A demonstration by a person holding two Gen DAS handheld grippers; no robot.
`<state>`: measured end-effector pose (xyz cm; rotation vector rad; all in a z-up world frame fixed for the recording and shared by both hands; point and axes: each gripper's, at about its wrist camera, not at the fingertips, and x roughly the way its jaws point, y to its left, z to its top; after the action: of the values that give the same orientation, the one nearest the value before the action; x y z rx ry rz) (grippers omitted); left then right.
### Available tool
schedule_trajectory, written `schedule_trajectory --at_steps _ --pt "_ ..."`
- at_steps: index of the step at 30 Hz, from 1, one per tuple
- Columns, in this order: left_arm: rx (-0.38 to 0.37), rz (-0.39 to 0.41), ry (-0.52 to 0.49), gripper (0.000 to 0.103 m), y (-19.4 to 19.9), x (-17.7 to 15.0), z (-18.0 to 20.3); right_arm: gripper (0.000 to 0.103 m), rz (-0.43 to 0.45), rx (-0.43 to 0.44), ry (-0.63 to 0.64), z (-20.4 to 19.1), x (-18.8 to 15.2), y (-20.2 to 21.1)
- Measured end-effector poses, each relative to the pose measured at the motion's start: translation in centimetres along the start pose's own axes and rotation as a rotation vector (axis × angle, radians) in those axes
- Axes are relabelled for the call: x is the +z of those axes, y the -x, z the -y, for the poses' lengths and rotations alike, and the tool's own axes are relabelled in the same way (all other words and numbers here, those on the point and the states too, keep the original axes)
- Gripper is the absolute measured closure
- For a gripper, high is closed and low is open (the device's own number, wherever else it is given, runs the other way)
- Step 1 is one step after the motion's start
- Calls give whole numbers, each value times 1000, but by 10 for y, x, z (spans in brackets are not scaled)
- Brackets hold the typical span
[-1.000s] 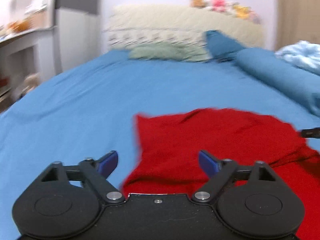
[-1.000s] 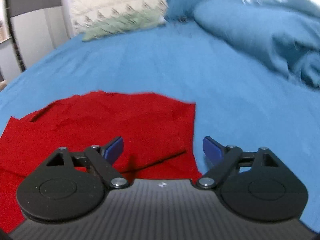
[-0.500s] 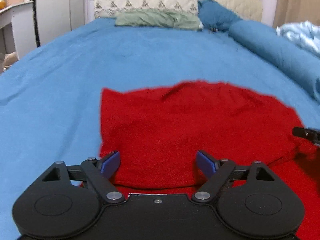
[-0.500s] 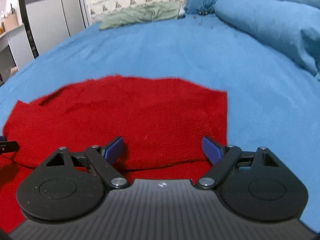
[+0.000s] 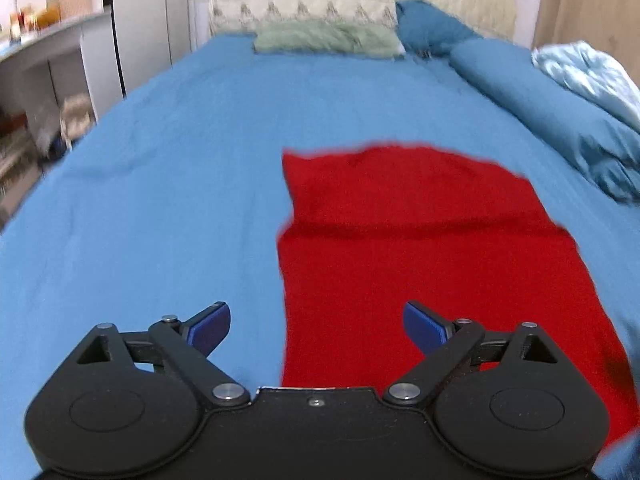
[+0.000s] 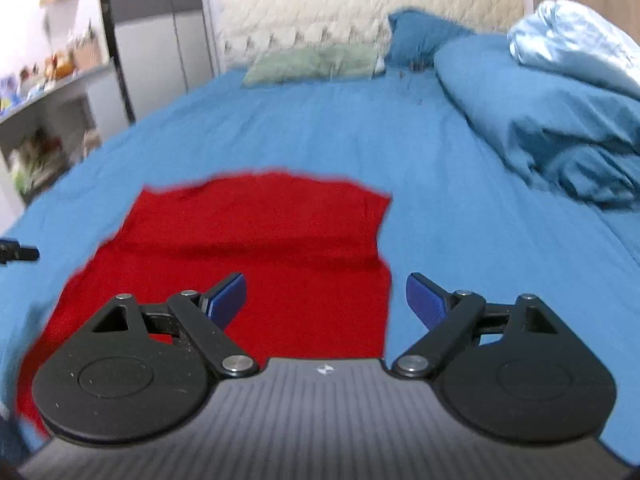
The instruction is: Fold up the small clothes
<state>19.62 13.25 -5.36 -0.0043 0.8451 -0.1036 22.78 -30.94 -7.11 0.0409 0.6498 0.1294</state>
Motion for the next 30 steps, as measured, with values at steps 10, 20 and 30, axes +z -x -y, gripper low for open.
schedule_trajectory --at_steps 10,20,30 --pt "-31 -186 99 24 9 -85 -3 7 -230 -30 -96 -5 -105 35" --pt "-35 -258 89 45 -4 -117 11 29 -309 -72 -163 -11 -153 29" --pt "-7 -282 20 55 -11 -127 22 60 -318 -40 -102 -30 -162 27"
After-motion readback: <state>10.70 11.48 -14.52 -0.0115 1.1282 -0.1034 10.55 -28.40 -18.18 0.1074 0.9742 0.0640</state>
